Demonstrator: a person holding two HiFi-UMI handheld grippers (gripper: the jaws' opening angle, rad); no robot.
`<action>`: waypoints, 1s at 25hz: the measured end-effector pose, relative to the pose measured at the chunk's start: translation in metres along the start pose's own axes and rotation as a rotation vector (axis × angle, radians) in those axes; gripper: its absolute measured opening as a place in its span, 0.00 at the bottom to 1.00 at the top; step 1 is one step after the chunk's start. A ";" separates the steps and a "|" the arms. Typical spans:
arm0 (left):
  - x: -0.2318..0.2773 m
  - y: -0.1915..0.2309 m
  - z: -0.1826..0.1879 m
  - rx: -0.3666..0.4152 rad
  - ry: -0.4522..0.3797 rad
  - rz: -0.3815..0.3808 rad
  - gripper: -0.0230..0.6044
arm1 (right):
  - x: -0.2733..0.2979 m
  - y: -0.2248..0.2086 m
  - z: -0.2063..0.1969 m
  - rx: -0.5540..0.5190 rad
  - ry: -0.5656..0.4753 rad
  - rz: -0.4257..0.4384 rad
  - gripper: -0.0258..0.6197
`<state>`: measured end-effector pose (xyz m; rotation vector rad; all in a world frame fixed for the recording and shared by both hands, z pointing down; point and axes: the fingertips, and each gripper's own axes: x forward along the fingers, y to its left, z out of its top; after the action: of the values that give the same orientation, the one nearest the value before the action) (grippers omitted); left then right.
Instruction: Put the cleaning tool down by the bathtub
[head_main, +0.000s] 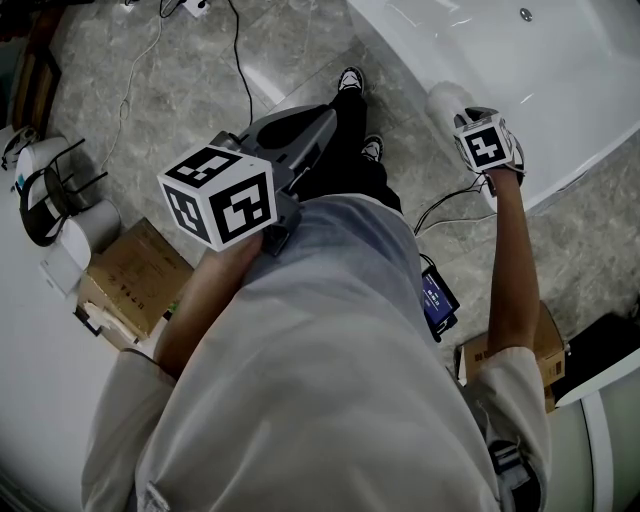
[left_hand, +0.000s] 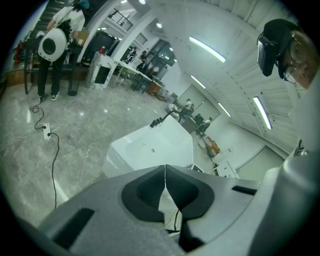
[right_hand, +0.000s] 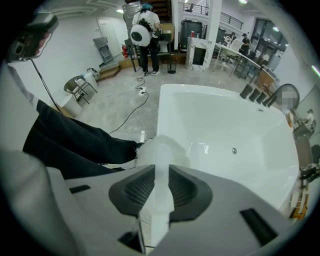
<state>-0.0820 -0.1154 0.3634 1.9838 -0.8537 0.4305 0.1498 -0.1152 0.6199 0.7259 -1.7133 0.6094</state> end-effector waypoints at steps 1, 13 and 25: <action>0.000 0.000 0.000 0.000 0.000 -0.001 0.05 | -0.001 0.001 0.001 0.004 -0.001 0.001 0.17; -0.006 0.000 -0.002 -0.008 -0.005 -0.006 0.05 | 0.000 0.007 0.005 0.027 0.019 0.022 0.23; -0.006 0.001 -0.003 -0.007 -0.008 -0.011 0.05 | -0.002 0.007 0.003 0.043 0.010 0.015 0.26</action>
<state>-0.0862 -0.1110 0.3619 1.9844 -0.8480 0.4135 0.1436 -0.1125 0.6168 0.7395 -1.7025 0.6615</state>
